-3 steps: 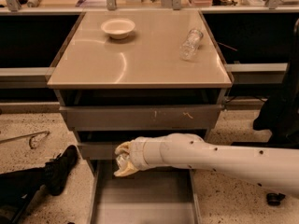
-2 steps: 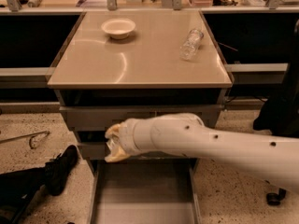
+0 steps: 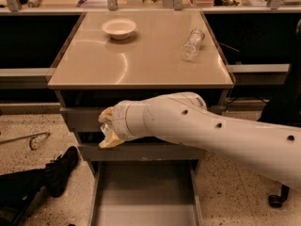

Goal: Pick 7up can from bottom drawer and place on counter

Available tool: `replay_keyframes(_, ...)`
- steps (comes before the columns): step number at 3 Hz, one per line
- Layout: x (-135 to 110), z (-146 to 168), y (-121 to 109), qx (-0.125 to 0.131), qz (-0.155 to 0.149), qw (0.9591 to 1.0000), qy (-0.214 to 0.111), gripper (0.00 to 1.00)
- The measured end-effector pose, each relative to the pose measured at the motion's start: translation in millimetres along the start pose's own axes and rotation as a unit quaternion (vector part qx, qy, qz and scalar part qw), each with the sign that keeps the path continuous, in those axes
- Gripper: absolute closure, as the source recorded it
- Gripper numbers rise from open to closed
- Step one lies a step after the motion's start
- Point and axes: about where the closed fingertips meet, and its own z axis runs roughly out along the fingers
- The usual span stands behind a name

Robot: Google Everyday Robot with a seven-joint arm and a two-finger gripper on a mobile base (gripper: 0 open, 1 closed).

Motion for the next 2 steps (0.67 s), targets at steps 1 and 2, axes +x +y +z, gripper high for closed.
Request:
replay_keyframes(1,-13.2,-21.1,-48.8,0.022,-0.032,0.9991,0.017,1.0)
replay_keyframes(2,-9.8,-33.9,-117.6,0.053,-0.048,0.9964,0.045,1.0)
